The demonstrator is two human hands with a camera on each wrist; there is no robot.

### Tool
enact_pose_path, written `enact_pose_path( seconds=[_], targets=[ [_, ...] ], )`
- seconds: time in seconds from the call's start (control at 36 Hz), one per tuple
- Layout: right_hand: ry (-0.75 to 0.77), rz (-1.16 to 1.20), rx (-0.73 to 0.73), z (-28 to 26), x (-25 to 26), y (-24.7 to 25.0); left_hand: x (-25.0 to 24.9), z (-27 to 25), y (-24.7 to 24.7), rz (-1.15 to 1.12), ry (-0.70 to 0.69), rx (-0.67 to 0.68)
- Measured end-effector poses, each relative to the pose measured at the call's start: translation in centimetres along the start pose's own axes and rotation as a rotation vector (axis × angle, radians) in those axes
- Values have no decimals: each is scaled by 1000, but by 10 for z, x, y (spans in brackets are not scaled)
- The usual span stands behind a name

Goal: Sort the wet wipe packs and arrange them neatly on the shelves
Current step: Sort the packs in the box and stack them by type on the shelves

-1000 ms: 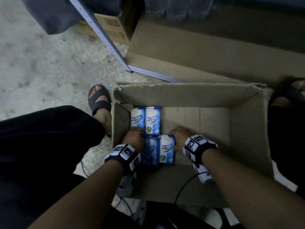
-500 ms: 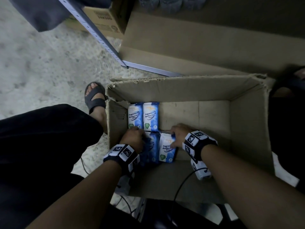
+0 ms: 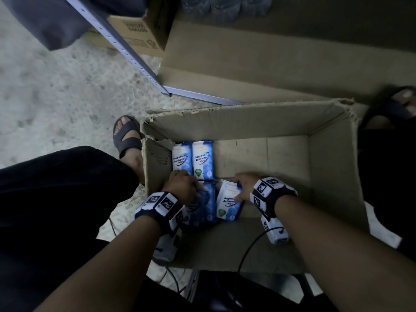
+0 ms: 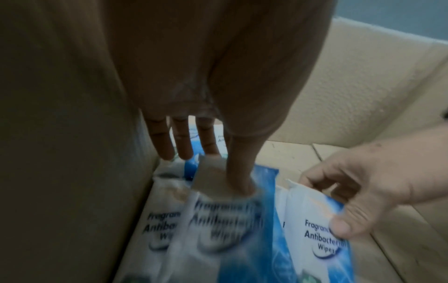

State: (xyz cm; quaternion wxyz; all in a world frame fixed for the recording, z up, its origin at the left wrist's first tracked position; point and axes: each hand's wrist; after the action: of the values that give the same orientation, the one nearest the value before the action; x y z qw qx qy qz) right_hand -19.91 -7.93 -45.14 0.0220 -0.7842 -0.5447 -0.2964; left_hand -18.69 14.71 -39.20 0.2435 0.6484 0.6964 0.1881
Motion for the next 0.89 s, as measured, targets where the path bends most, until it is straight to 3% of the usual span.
enact_pose_path(
  seconds=[0.25, 0.47, 0.67, 0.83, 0.89],
  targets=[
    [-32, 39, -5, 3, -9, 2, -3, 2, -19, -357, 89, -114],
    [-33, 80, -9, 1, -7, 5, -7, 2, -26, -363, 73, -27],
    [-29, 111, 14, 1, -1, 4, -9, 1, -18, -78, 3, 21],
    [-13, 81, 39, -4, 6, 6, -11, -3, -15, -237, 58, 161],
    [-12, 94, 28, -6, 9, 7, -10, -5, -16, -280, 50, 153]
  ],
)
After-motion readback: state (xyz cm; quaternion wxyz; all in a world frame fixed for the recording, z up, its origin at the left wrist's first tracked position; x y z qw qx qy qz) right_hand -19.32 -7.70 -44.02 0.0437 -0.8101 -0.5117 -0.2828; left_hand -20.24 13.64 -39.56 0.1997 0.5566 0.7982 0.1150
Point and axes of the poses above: each hand's wrist, its own z-axis towards the middle knuckle, its own y-axis out of the back of the hand, x = y × z, and after that the axes turned 4 degrees about y, right-handed
